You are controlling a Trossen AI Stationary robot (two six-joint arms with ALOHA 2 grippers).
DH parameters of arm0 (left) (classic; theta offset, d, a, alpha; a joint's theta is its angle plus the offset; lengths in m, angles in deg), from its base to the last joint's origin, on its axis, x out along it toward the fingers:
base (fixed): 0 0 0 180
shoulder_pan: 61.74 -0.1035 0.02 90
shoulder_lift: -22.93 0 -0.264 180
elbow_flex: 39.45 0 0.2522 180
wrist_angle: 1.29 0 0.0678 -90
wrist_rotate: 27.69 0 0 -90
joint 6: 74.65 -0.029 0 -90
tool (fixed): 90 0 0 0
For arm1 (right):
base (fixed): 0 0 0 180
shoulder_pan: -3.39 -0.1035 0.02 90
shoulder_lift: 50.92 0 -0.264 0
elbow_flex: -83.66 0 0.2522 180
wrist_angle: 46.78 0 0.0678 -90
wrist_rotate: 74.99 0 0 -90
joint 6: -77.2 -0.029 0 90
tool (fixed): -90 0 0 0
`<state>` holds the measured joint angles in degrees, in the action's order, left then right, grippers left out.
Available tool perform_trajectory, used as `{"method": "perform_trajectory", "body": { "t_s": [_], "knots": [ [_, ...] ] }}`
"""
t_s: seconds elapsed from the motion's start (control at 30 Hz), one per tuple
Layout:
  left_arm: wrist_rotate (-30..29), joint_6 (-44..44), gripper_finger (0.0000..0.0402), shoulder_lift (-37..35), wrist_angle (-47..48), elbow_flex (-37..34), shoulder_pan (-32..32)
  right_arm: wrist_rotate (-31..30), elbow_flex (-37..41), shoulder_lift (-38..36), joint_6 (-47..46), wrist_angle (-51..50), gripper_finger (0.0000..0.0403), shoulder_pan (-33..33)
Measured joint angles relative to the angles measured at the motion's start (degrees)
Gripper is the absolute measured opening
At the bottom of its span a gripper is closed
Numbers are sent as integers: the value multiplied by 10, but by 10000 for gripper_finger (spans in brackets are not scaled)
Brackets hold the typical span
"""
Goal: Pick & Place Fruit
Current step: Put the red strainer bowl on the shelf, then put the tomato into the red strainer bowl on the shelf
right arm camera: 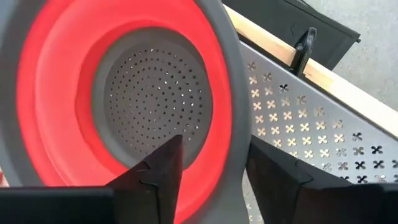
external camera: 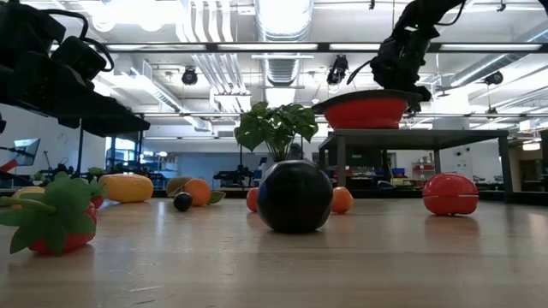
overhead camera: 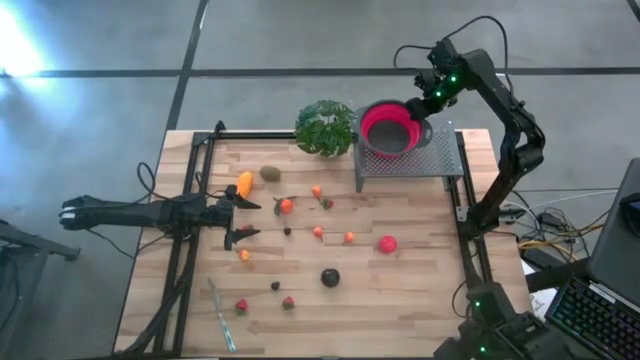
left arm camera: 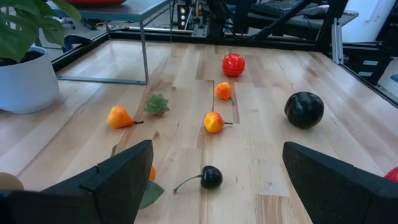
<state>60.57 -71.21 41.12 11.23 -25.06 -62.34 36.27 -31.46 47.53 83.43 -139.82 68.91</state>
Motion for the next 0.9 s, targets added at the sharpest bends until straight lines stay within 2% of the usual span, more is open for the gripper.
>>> {"method": "perform_trajectory", "body": {
  "t_s": [0.27, 0.5, 0.9],
  "knots": [
    [0, 0, 365, 0, 0, 0, 0, 2, -67, -13, 19, 2, 201, 0],
    [0, 0, 365, 0, 0, 0, 0, 2, -130, -37, 19, 0, 202, -15],
    [0, 0, 365, 0, 0, 0, 0, -2, -138, -135, 40, 2, 181, -162]
  ]
}}
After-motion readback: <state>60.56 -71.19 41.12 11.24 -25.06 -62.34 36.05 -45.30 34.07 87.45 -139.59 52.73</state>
